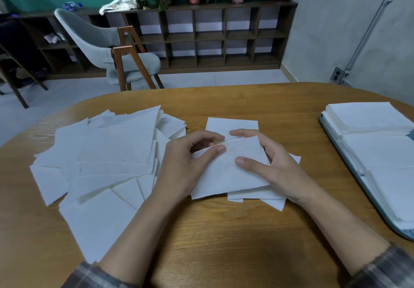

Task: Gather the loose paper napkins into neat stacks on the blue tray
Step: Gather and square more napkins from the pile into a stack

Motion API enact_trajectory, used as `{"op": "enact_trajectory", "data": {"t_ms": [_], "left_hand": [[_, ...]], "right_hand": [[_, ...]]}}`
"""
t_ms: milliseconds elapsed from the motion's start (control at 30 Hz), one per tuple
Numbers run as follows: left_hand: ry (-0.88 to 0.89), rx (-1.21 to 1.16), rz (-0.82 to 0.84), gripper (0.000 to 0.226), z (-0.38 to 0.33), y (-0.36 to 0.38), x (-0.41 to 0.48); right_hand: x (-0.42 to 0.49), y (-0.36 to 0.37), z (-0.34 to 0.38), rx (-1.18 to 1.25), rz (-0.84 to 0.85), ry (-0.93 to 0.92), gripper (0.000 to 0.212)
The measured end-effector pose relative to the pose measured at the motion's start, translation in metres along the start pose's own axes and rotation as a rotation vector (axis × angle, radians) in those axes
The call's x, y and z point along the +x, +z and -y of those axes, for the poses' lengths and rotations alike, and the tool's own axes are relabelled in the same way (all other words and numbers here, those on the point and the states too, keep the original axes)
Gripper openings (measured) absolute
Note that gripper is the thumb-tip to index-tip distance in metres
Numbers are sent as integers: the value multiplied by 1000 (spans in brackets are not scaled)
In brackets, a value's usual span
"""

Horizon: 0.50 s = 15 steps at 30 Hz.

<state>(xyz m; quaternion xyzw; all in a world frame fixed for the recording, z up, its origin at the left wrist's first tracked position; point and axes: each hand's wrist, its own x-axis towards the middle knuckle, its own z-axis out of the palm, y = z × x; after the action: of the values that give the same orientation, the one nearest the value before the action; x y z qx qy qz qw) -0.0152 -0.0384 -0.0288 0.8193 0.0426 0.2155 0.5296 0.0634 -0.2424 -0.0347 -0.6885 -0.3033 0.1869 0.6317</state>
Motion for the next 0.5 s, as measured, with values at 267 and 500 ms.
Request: {"op": "enact_trajectory", "data": {"t_ms": [267, 500], "left_hand": [[75, 149, -82, 18, 3, 5, 0], [-152, -74, 43, 17, 3, 0, 2]], "right_hand": [[-1, 0, 0, 21, -33, -19, 59], [4, -6, 2, 162, -122, 52, 62]]}}
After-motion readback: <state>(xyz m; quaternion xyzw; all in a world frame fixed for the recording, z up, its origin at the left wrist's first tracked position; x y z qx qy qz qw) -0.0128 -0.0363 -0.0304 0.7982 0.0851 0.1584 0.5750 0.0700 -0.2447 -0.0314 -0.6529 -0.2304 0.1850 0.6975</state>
